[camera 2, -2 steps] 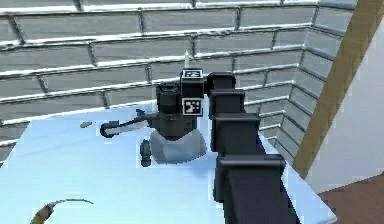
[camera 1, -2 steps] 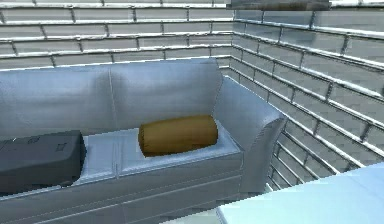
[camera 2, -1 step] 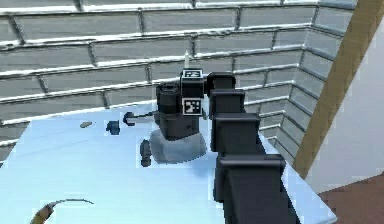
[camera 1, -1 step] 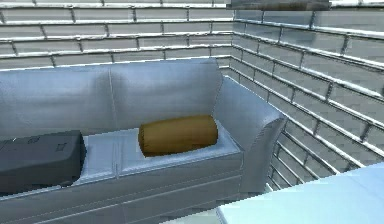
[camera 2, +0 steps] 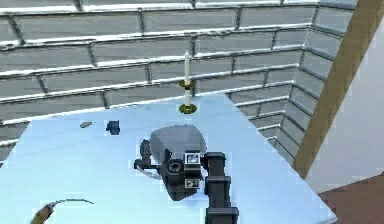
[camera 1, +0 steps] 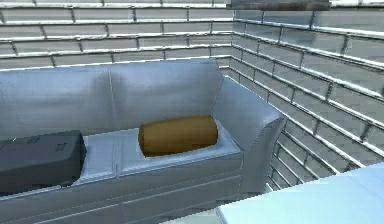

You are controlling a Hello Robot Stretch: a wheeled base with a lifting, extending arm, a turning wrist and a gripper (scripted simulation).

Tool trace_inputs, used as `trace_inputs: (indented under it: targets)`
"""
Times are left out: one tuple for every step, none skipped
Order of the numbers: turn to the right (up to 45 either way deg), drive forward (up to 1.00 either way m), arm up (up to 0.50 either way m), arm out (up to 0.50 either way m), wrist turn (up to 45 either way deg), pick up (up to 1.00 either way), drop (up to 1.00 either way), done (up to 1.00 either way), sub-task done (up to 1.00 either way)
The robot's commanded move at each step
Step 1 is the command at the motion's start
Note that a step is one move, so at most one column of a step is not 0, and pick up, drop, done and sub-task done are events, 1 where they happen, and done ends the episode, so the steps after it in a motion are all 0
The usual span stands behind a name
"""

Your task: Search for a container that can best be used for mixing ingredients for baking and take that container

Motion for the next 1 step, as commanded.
trace_inputs:
  targets:
    - [0.0, 0.00, 0.00, 0.00, 0.0, 1.00, 0.00, 0.00, 0.00]
